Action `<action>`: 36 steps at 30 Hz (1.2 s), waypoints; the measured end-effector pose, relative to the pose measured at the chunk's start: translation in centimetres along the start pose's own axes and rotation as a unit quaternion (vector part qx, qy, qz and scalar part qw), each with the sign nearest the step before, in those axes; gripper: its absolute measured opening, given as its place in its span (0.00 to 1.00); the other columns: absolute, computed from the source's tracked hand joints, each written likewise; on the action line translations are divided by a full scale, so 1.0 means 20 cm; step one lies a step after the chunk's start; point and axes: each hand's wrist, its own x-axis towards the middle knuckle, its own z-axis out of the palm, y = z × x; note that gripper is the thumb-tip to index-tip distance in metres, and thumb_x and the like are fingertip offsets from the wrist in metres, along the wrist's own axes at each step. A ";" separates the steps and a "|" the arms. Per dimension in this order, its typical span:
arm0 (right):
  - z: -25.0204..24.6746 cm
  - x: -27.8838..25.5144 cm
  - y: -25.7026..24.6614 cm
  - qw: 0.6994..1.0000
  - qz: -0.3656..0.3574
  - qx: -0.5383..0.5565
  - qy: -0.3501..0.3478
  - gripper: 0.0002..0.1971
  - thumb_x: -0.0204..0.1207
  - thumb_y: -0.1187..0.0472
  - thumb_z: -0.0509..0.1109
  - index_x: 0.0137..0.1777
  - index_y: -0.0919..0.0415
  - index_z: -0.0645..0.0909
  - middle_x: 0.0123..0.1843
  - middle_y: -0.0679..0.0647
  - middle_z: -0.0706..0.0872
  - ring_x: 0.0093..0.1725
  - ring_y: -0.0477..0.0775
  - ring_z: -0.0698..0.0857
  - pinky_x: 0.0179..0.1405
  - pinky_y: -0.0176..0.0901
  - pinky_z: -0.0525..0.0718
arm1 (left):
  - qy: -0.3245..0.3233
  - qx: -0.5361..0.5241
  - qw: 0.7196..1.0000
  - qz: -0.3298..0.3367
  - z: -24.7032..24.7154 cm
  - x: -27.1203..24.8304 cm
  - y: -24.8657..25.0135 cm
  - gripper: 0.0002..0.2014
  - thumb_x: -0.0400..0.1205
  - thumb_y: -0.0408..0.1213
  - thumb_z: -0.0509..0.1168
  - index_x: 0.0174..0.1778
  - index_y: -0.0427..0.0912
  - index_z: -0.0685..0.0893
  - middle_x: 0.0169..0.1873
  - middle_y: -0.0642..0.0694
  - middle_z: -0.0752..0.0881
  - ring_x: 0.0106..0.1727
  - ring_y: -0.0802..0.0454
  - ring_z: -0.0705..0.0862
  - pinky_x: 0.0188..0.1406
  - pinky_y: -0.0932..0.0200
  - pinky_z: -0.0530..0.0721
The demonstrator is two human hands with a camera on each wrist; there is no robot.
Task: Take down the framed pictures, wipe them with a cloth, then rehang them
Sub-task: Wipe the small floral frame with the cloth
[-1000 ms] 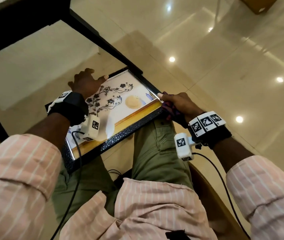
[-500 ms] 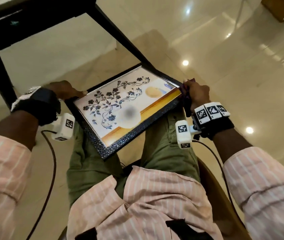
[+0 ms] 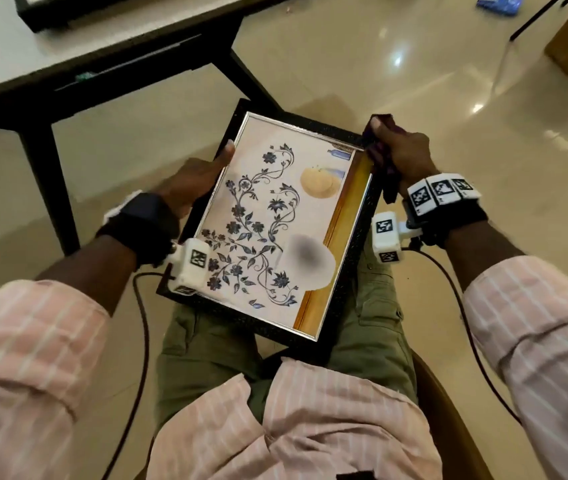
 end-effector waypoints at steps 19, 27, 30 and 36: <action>0.12 -0.11 0.34 0.990 0.056 -0.097 0.089 0.29 0.62 0.32 0.75 0.43 0.60 0.84 0.46 0.53 0.89 0.50 0.60 0.88 0.57 0.57 0.86 | 0.258 0.031 0.965 -0.034 0.12 0.00 -0.09 0.39 0.80 0.70 0.52 0.56 0.32 0.84 0.62 0.29 0.82 0.63 0.33 0.79 0.60 0.49 0.76; 0.08 0.07 0.24 0.996 0.079 -0.016 0.030 0.39 0.46 0.33 0.85 0.47 0.64 0.83 0.42 0.62 0.91 0.37 0.62 0.90 0.42 0.60 0.89 | 0.214 0.081 0.973 -0.028 0.15 -0.05 -0.05 0.38 0.85 0.65 0.47 0.60 0.29 0.82 0.68 0.26 0.77 0.68 0.31 0.75 0.66 0.50 0.71; 0.09 0.02 0.22 0.995 0.082 0.015 0.047 0.39 0.49 0.38 0.84 0.53 0.66 0.83 0.47 0.63 0.91 0.42 0.64 0.91 0.32 0.54 0.87 | 0.230 0.066 0.971 -0.024 0.17 -0.02 -0.05 0.32 0.85 0.65 0.49 0.41 0.37 0.80 0.62 0.26 0.80 0.64 0.31 0.77 0.63 0.48 0.73; 0.04 -0.23 0.41 0.993 0.120 -0.007 -0.021 0.25 0.64 0.45 0.83 0.47 0.67 0.83 0.40 0.62 0.90 0.35 0.60 0.90 0.32 0.57 0.90 | 0.230 0.067 0.969 -0.058 0.16 -0.02 -0.07 0.39 0.85 0.65 0.50 0.65 0.27 0.79 0.69 0.25 0.76 0.70 0.30 0.74 0.68 0.48 0.71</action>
